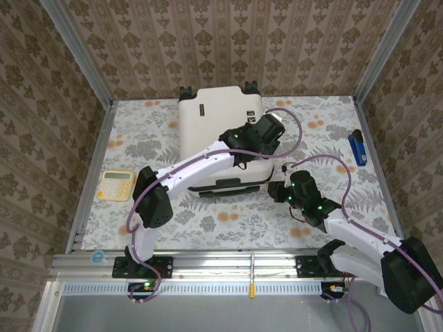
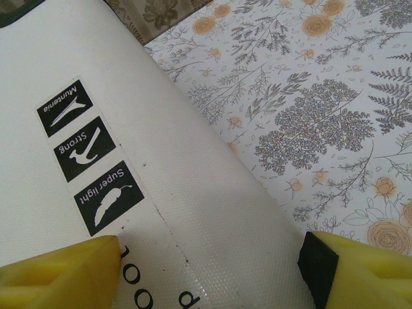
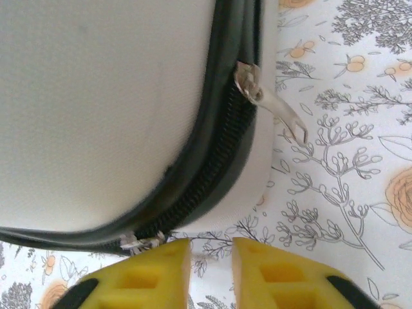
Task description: Pack the luggage
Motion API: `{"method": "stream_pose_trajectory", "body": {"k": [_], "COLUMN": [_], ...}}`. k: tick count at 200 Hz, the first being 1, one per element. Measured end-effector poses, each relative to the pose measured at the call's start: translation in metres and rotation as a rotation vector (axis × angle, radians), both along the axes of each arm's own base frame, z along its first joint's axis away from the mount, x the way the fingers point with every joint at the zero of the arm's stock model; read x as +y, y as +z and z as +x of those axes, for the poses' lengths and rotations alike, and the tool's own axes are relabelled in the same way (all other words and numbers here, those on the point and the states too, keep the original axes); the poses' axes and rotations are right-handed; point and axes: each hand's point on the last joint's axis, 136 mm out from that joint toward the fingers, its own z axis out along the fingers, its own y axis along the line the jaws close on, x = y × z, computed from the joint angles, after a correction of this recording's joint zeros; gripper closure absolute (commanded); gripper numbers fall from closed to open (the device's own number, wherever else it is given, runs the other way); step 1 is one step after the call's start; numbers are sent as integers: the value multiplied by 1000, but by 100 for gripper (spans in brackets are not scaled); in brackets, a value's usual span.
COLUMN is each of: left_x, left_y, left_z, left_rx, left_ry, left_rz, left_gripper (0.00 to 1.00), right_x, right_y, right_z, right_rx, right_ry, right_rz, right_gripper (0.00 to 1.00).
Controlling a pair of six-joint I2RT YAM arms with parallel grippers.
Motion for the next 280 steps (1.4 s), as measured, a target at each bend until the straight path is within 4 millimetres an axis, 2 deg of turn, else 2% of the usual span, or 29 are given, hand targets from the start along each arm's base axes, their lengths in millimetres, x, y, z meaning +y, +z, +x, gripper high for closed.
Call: {"method": "stream_pose_trajectory", "body": {"k": [39,68,114,147,216,280], "left_x": [1,2,3,3,8,8], "left_y": [0,1,1,2,2,5], "left_z": [0,1,0,0,7,6], "left_rx": [-2,3,21,25,20,25], "left_ry": [-16,-44,-81,-90,-84,-87], "left_rz": [-19,-44,-78,-81,-81,-77], "left_gripper": [25,25,25,25,26,22], "right_x": [-1,4,10,18,30,28], "right_y": [-9,-9,-21,-11,-11,-11], "right_z": [-12,-12,-6,7,11,11], "right_rx": [20,19,49,24,35,19], "right_ry": [18,41,60,83,134,134], "right_rz": [24,39,23,6,-1,-11], "right_gripper": [48,46,48,57,100,100]}}
